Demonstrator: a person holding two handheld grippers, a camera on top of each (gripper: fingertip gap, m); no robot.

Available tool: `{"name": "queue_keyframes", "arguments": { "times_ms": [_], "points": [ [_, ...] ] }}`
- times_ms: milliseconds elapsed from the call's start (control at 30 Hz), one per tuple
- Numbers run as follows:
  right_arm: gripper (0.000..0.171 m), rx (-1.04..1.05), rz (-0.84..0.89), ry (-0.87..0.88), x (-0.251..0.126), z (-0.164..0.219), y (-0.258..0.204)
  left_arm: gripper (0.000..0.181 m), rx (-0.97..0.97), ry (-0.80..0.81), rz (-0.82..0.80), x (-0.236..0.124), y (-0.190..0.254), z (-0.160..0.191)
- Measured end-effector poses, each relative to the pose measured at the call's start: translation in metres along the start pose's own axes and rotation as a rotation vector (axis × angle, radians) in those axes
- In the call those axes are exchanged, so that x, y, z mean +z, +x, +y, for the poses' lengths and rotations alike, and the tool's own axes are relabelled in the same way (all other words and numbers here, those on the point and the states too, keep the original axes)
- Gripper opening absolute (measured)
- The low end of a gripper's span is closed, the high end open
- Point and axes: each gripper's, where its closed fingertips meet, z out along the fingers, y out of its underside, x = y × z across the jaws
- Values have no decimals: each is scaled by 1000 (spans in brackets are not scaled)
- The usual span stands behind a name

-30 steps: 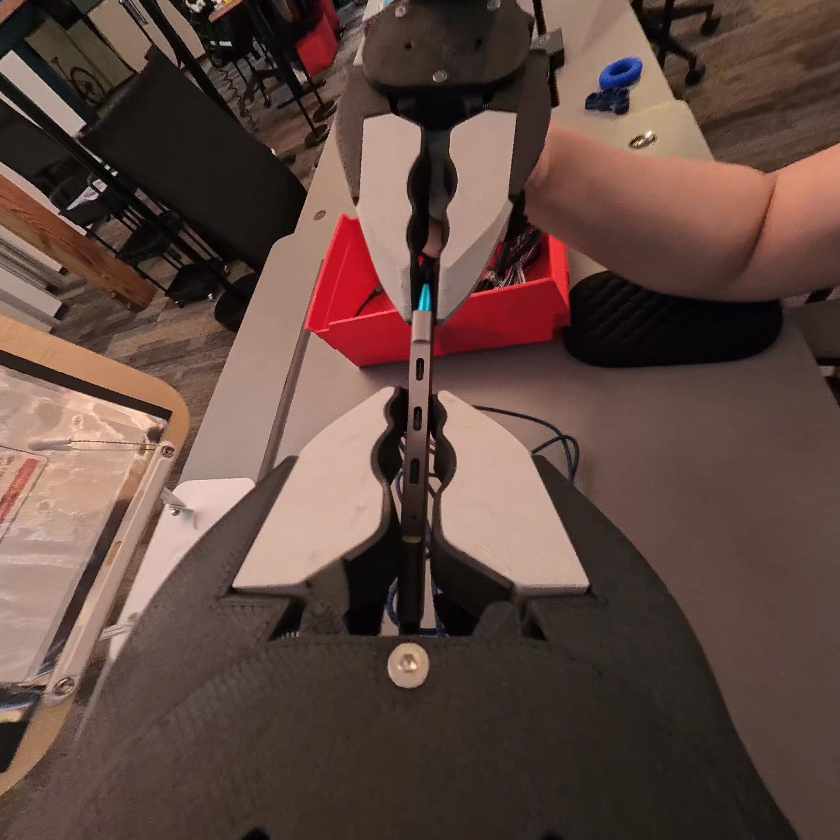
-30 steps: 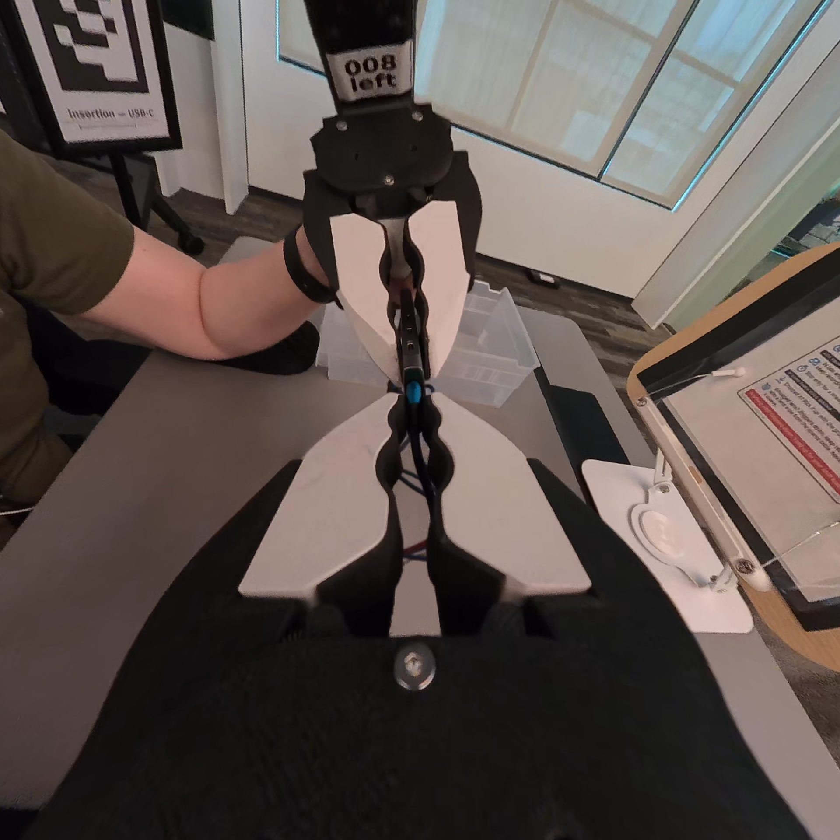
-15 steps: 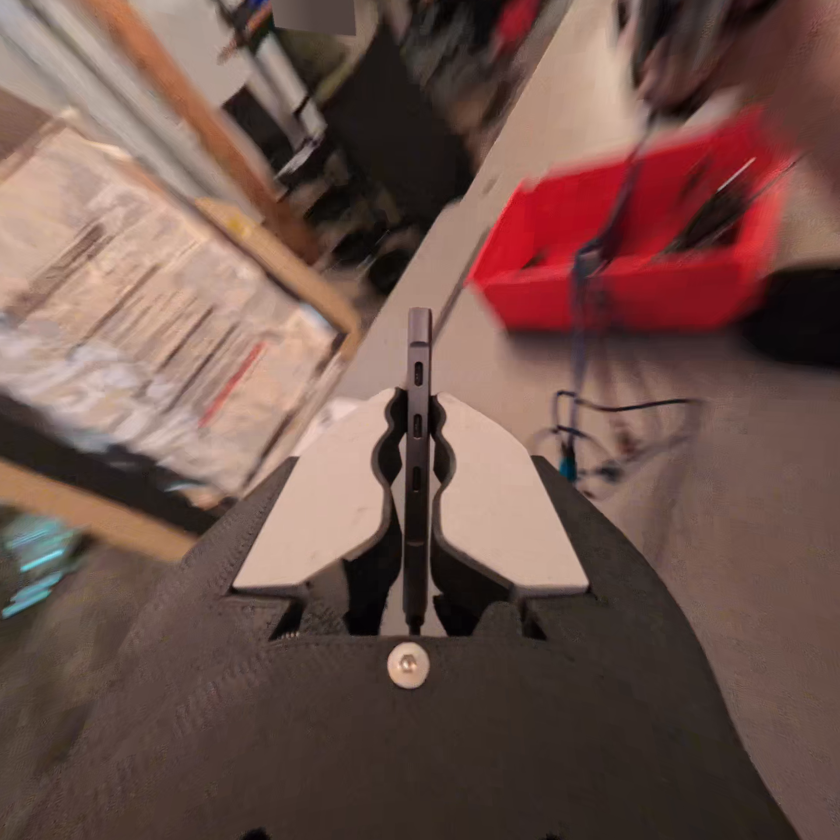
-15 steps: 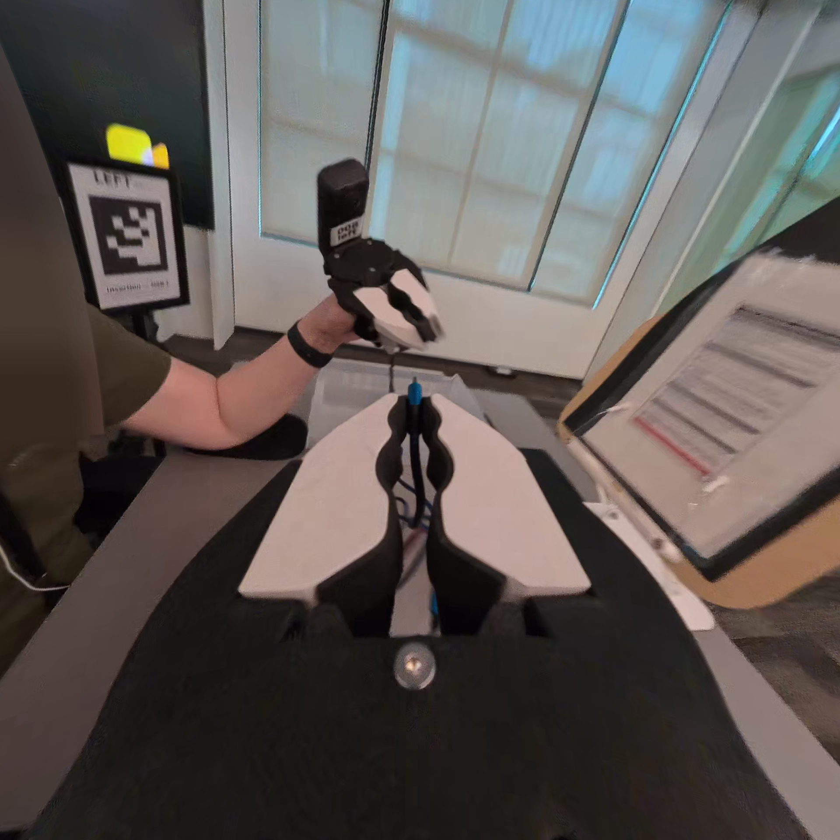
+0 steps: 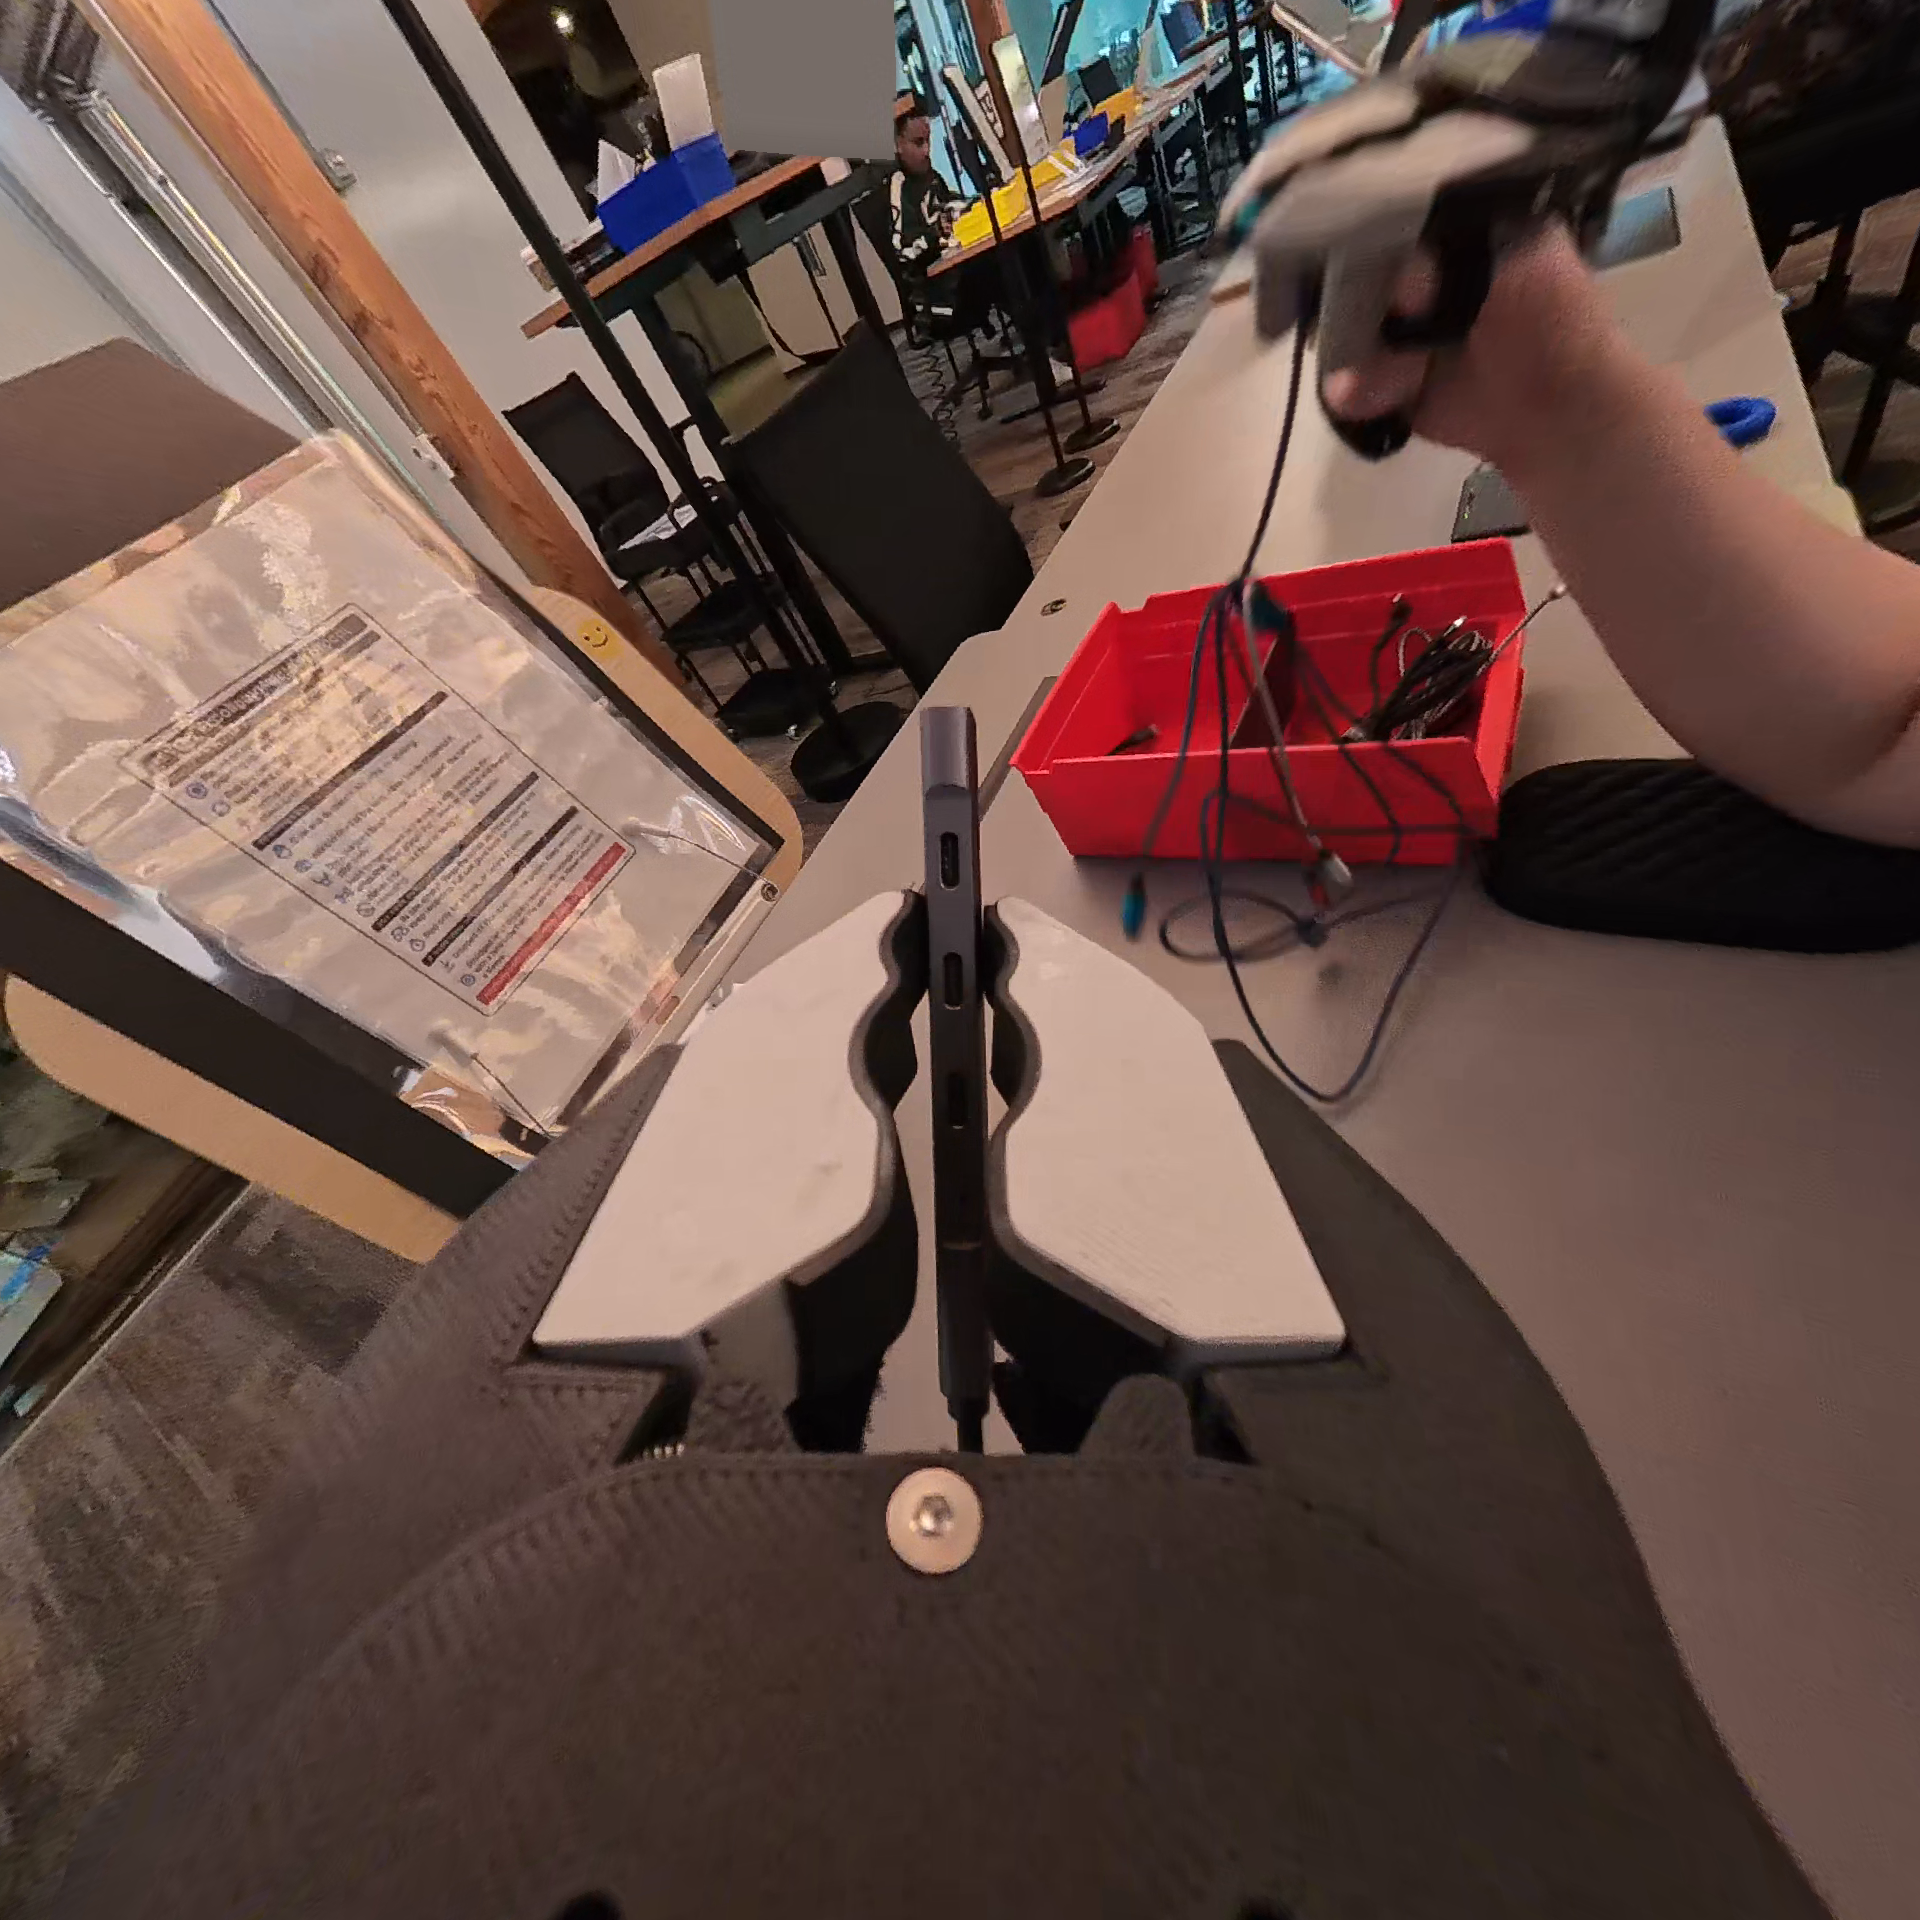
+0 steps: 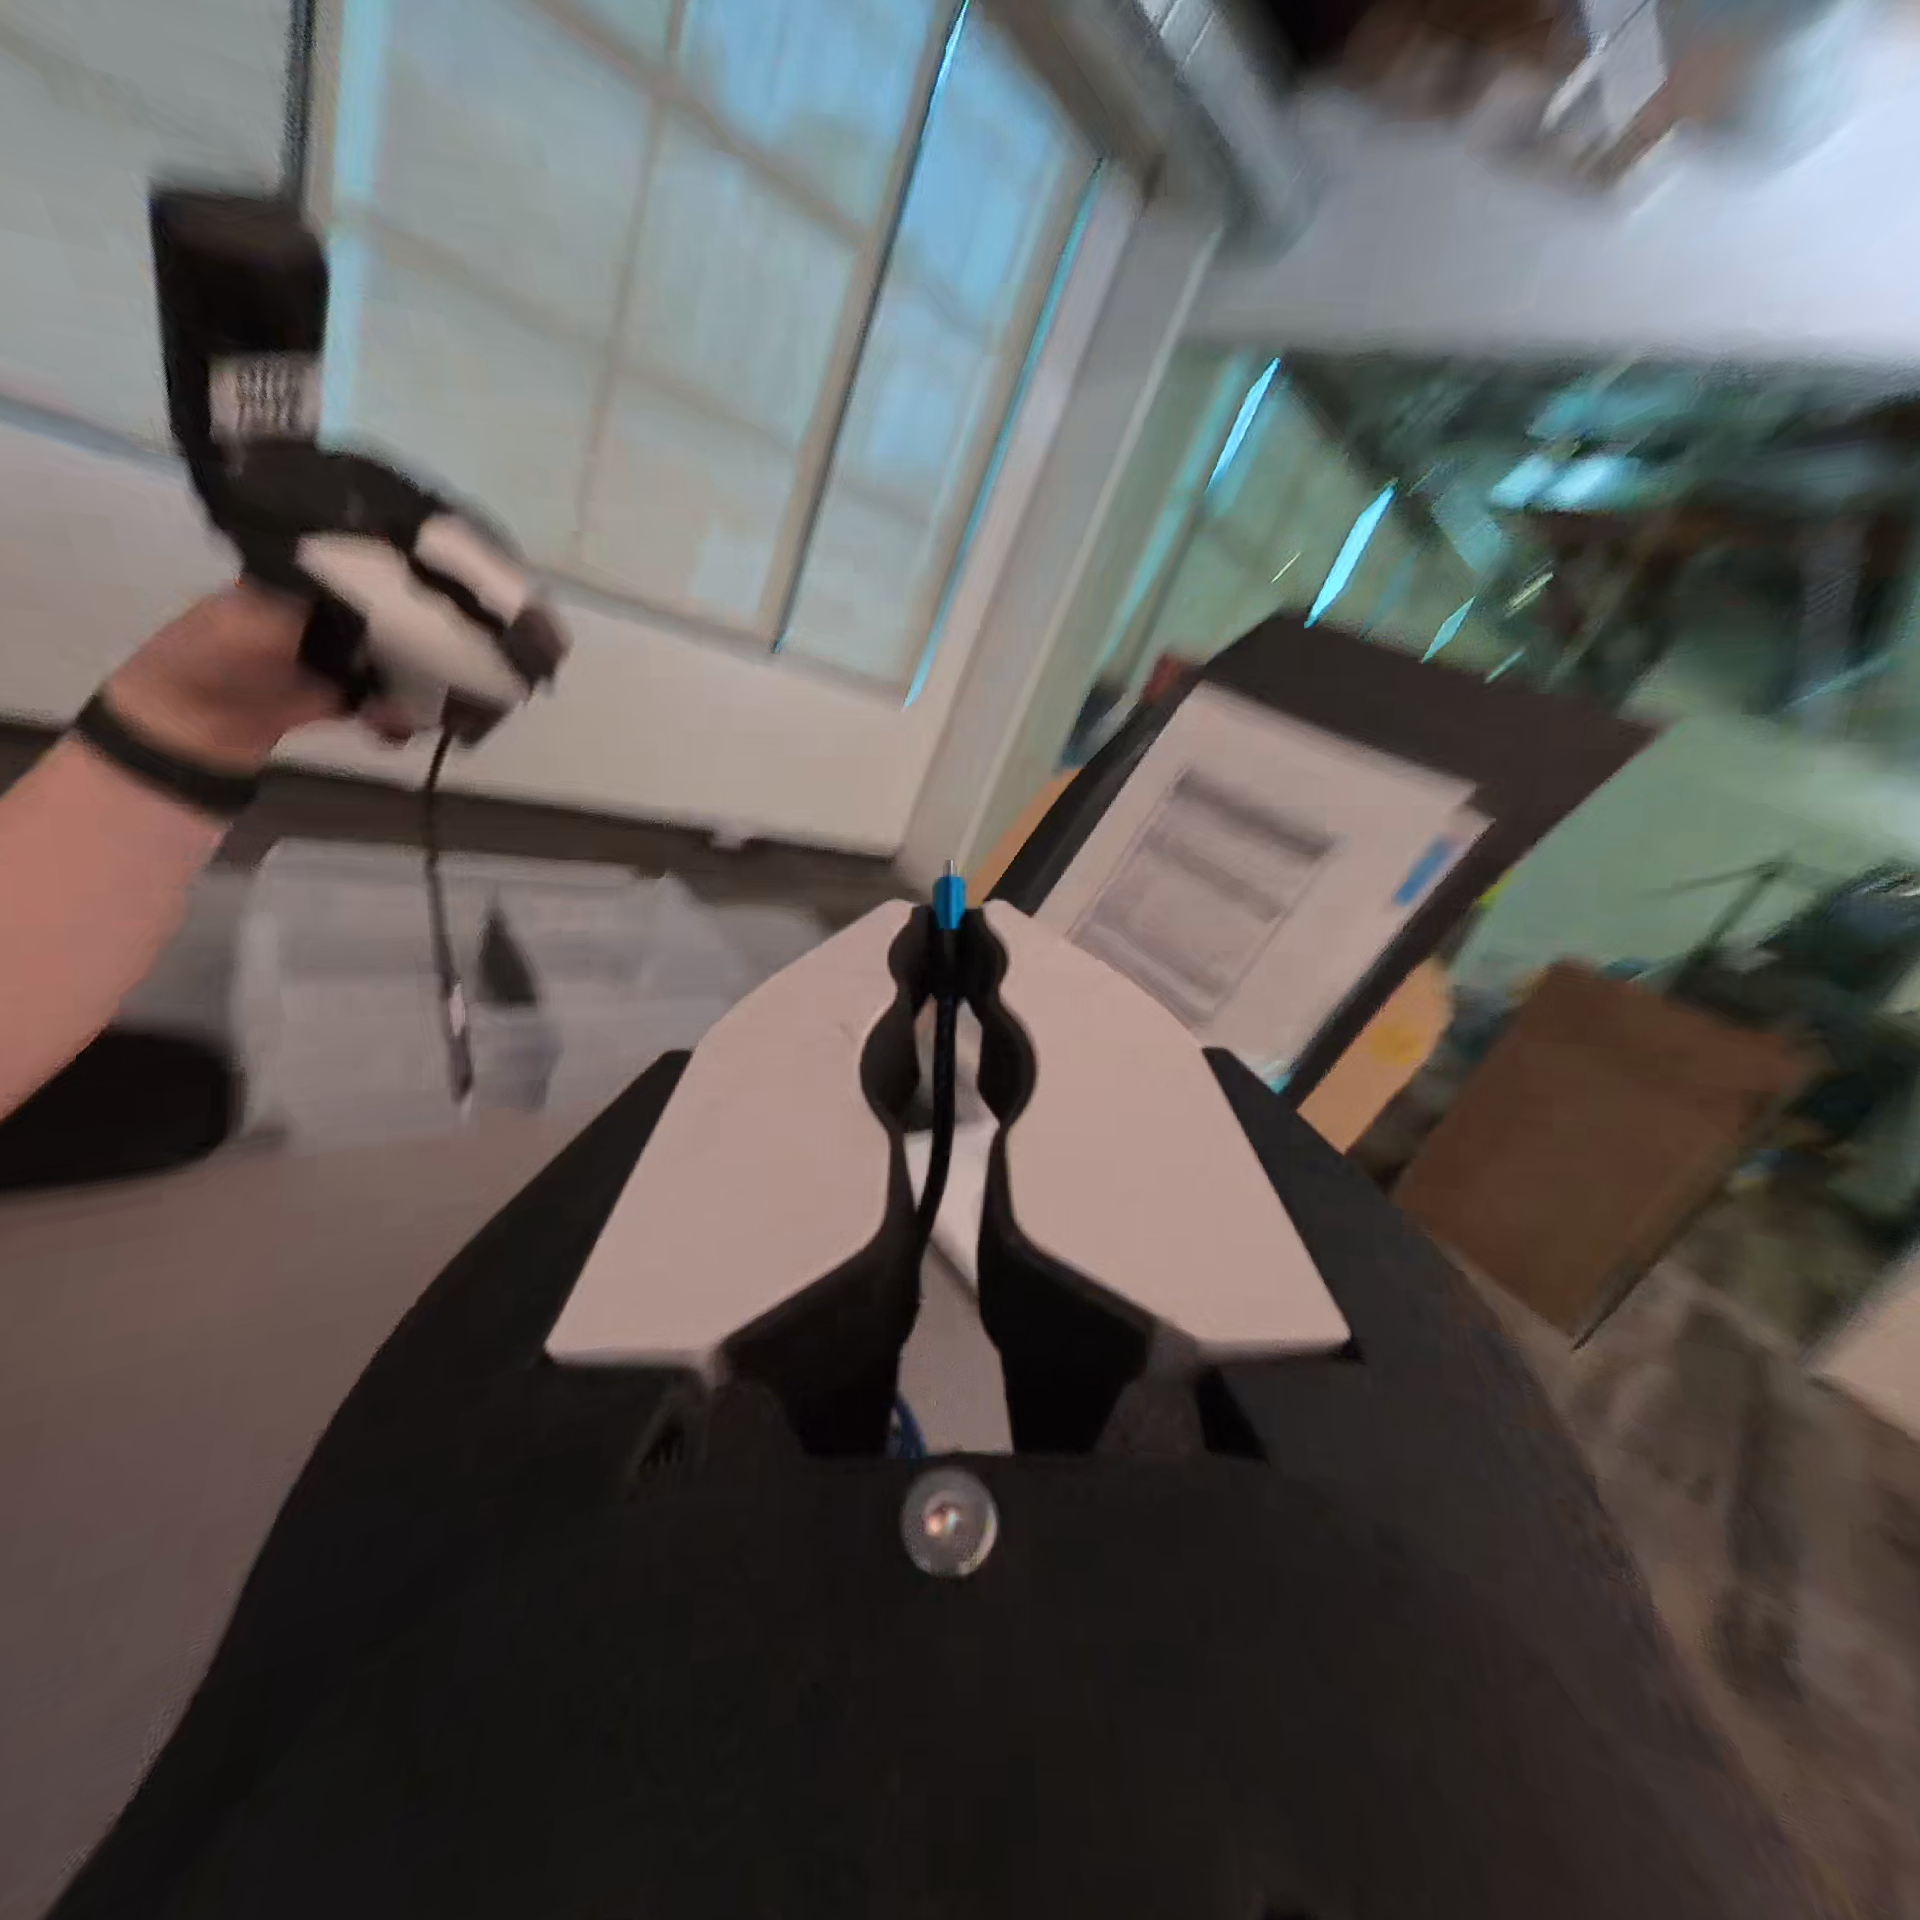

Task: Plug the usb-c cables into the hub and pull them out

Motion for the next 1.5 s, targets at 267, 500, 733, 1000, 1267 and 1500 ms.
{"name": "queue_keyframes", "arguments": {
  "times_ms": [267, 500, 733, 1000, 1267, 1500],
  "points": [
    [7, -215, 606, 229, -141, -74, 73, 8, 10, -11, 35, 10, 8, -1],
    [7, -118, 676, 182, -146, -30, 118, 8, 29, -51, 66, 24, 19, 2],
    [7, -162, 551, -43, -103, -3, 107, 8, 42, -91, 84, 39, 24, 9],
    [7, 181, -43, -685, -114, 142, 50, 8, 42, -105, 112, 44, 30, 12],
    [9, 596, -171, -1269, -185, 270, 21, 9, 64, -125, 119, 52, 35, 14],
    [19, 623, -99, -1267, -178, 279, 32, 8, 70, -137, 128, 55, 39, 15]
  ]
}}
